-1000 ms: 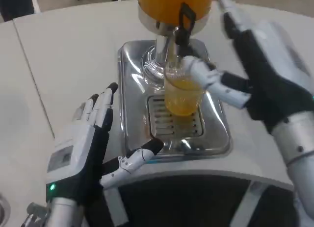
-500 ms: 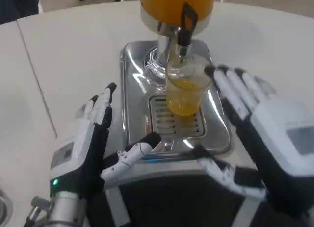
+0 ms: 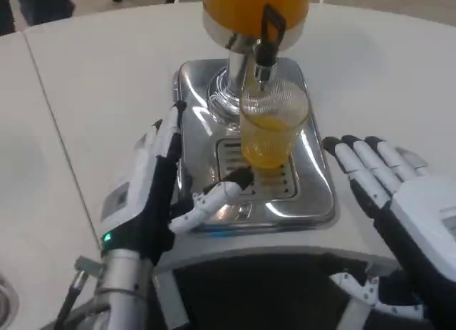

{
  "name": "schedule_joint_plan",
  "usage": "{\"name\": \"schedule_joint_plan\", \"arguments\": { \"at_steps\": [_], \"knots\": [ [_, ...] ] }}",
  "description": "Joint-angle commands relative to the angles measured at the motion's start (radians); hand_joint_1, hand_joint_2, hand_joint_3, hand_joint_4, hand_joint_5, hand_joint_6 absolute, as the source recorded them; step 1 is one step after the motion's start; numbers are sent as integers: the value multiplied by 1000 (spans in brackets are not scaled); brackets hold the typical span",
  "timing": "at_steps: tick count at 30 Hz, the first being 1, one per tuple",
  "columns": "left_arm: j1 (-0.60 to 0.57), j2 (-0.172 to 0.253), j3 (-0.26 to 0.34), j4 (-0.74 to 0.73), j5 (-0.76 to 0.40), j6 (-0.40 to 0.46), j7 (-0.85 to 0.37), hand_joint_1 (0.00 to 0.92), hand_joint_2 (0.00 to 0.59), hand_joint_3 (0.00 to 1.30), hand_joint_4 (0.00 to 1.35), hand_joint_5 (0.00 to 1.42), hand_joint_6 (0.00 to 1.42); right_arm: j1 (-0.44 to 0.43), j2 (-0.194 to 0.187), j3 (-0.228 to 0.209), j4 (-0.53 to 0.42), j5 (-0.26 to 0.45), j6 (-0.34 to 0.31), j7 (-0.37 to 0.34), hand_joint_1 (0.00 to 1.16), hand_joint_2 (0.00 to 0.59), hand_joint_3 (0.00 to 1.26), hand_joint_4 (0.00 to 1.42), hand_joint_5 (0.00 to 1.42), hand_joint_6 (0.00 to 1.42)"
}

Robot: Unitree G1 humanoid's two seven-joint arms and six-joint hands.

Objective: Grasp the cup under the faucet to collect the drink, then remove the cup.

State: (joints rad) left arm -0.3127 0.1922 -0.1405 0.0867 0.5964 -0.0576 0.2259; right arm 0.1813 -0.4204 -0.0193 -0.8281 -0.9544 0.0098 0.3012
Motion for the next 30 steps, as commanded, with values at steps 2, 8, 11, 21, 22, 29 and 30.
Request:
{"name": "schedule_joint_plan", "arguments": {
  "at_steps": [2, 8, 11, 21, 22, 29, 30],
  "knots": [
    [-61, -31, -44, 84, 8, -35, 51, 150, 44, 0, 0, 0, 0, 54, -35, -49, 25, 48, -44, 9, 680, 352, 0, 0, 0, 48],
    [-122, -50, -74, 170, 8, -49, 83, 235, 48, 0, 0, 0, 0, 63, -31, -53, 36, 67, -71, -5, 673, 350, 0, 0, 0, 48],
    [-145, -56, -82, 204, 2, -59, 100, 238, 47, 0, 0, 0, 2, 49, -33, -52, 76, 86, -69, 3, 669, 346, 0, 0, 0, 48],
    [-238, -91, -110, 337, -1, -77, 146, 241, 47, 0, 0, 0, 12, -48, -4, -20, 188, 85, -51, -11, 660, 340, 0, 0, 0, 56],
    [-247, -96, -112, 350, -1, -78, 151, 242, 47, 0, 0, 0, 14, -54, -2, -16, 196, 85, -49, -12, 659, 339, 0, 0, 0, 57],
    [-322, -125, -114, 457, -17, -88, 193, 259, 47, 0, 0, 12, 45, -78, -1, 0, 220, 83, -26, -2, 650, 335, 0, 0, 0, 60],
    [-332, -127, -112, 469, -19, -90, 199, 266, 45, 0, 0, 21, 48, -81, 1, 2, 216, 84, -17, 5, 649, 335, 0, 0, 0, 61]
  ]
}}
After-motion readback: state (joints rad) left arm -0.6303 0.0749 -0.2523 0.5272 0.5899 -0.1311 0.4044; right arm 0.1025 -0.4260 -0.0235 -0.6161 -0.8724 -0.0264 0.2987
